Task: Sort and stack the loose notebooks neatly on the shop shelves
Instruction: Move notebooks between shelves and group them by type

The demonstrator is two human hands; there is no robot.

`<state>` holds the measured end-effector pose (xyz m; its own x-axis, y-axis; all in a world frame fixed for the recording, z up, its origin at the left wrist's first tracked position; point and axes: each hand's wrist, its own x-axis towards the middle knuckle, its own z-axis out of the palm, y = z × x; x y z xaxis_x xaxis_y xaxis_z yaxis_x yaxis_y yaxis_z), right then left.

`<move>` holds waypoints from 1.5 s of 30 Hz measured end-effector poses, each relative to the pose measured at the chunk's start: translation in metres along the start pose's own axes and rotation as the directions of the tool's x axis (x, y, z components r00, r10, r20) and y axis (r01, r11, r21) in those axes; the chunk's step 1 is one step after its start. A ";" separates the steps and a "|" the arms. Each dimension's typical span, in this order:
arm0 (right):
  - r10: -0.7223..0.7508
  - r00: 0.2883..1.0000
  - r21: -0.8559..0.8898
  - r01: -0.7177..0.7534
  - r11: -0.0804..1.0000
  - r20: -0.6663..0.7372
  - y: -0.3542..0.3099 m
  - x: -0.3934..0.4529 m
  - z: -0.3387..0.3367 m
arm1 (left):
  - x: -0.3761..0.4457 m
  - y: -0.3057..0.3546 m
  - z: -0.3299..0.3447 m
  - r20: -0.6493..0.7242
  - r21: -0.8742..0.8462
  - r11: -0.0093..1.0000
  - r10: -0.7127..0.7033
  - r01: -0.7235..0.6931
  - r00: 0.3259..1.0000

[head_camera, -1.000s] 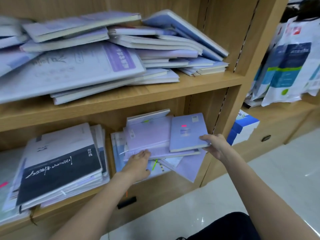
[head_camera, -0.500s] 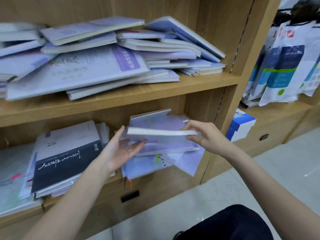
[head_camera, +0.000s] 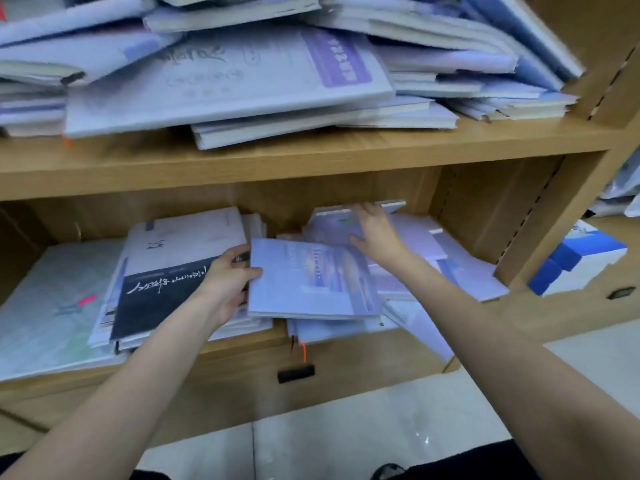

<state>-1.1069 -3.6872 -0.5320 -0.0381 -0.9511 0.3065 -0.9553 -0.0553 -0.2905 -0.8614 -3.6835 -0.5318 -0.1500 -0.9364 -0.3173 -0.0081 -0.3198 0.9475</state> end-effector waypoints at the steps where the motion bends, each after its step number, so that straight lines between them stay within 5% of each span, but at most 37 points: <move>1: 0.008 1.000 -0.051 -0.008 0.999 0.002 0.000 0.016 0.008 | 0.003 -0.001 -0.001 -0.010 0.000 1.000 0.013 -0.013 1.000; 9: 0.119 0.992 -0.516 -0.123 0.848 -0.040 0.012 0.054 0.042 | 0.018 -0.006 -0.005 -0.045 -0.031 0.999 0.016 -0.017 0.999; 12: -0.039 0.958 -0.376 -0.074 0.924 -0.284 0.014 0.037 0.020 | 0.020 -0.006 -0.005 -0.032 -0.041 0.999 0.004 -0.005 0.999; 15: -0.281 0.805 -0.114 0.261 0.959 -0.523 0.006 -0.012 0.002 | 0.019 -0.004 -0.002 -0.048 -0.044 0.999 -0.010 0.008 0.999; 17: -0.317 0.834 0.014 0.361 0.932 -0.451 0.004 -0.057 0.011 | 0.014 -0.001 0.001 -0.051 -0.065 0.998 -0.029 0.026 0.998; 18: -0.253 0.893 0.067 0.298 0.952 -0.373 0.005 -0.075 0.018 | 0.012 0.000 0.003 -0.047 -0.068 0.997 -0.033 0.030 0.998; 20: 0.070 0.987 0.261 -0.031 0.965 -0.144 0.018 -0.104 0.034 | 0.005 0.003 0.010 -0.024 -0.005 1.000 -0.008 0.008 1.000; 21: 0.242 0.969 0.422 -0.196 0.885 -0.057 0.020 -0.114 0.037 | 0.002 0.003 0.013 -0.009 0.049 0.999 0.017 -0.017 1.000; 23: 0.532 0.846 0.760 -0.344 0.552 -0.004 0.014 -0.129 0.038 | -0.004 0.003 0.019 0.000 0.149 0.986 0.068 -0.067 0.998; 25: 0.711 0.696 0.903 -0.362 0.231 0.098 -0.001 -0.138 0.031 | -0.012 0.002 0.023 -0.006 0.210 0.972 0.108 -0.104 0.994; 28: 0.687 0.635 0.906 -0.415 -0.084 0.354 -0.018 -0.141 0.019 | -0.026 0.005 0.025 0.092 0.278 0.940 0.181 -0.200 0.979; 34: 0.654 0.602 0.847 -0.520 -0.114 0.458 -0.017 -0.153 0.008 | -0.044 0.003 0.006 0.103 0.361 0.924 0.097 -0.128 0.990; 38: 0.593 0.677 0.862 -0.504 -0.058 0.436 -0.017 -0.175 0.006 | -0.059 0.003 -0.007 0.263 0.356 0.934 -0.069 -0.031 0.962; 41: 0.549 0.753 0.915 -0.399 -0.056 0.362 -0.016 -0.187 -0.003 | -0.079 0.018 -0.016 0.519 0.550 0.799 -0.098 -0.243 0.849; 45: 0.539 0.825 0.984 -0.174 -0.045 0.170 -0.029 -0.191 -0.031 | -0.102 0.054 -0.023 0.622 0.464 0.744 0.112 -0.481 0.775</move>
<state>-1.0806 -3.4940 -0.5537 -0.4969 -0.8659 -0.0583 0.3382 -0.1313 -0.9319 -0.8240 -3.6080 -0.4494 -0.7324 -0.6712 -0.1142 -0.3926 0.2793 0.8763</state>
